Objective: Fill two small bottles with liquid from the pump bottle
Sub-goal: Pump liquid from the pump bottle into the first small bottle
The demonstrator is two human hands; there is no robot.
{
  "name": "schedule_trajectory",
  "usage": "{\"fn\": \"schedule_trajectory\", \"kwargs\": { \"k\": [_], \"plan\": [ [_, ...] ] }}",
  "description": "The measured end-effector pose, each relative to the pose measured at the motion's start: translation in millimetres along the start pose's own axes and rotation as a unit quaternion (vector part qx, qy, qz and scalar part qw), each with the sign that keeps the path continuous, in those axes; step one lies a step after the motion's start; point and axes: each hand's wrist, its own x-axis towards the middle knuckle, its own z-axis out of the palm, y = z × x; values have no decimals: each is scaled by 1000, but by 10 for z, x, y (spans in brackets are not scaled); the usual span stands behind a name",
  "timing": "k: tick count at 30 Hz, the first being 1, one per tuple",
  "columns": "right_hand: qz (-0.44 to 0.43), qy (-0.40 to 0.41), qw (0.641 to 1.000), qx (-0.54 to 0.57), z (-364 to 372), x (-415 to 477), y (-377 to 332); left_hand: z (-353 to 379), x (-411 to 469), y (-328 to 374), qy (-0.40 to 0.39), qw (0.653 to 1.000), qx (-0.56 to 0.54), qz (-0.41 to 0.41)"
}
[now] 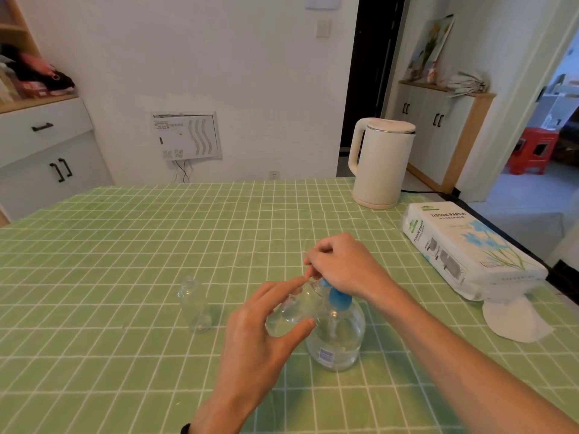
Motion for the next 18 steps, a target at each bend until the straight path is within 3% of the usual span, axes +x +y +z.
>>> {"fn": "schedule_trajectory", "kwargs": {
  "k": [5, 14, 18],
  "plan": [
    [16, -17, 997, 75, 33, 4, 98, 35, -15, -26, 1, 1000, -1, -4],
    [30, -14, 997, 67, 33, -23, 93, 30, -18, -20, -2, 1000, 1, -2],
    [16, -10, 1000, 12, -16, -14, 26, 8, -15, -11, -3, 1000, 4, 3]
  ]
}}
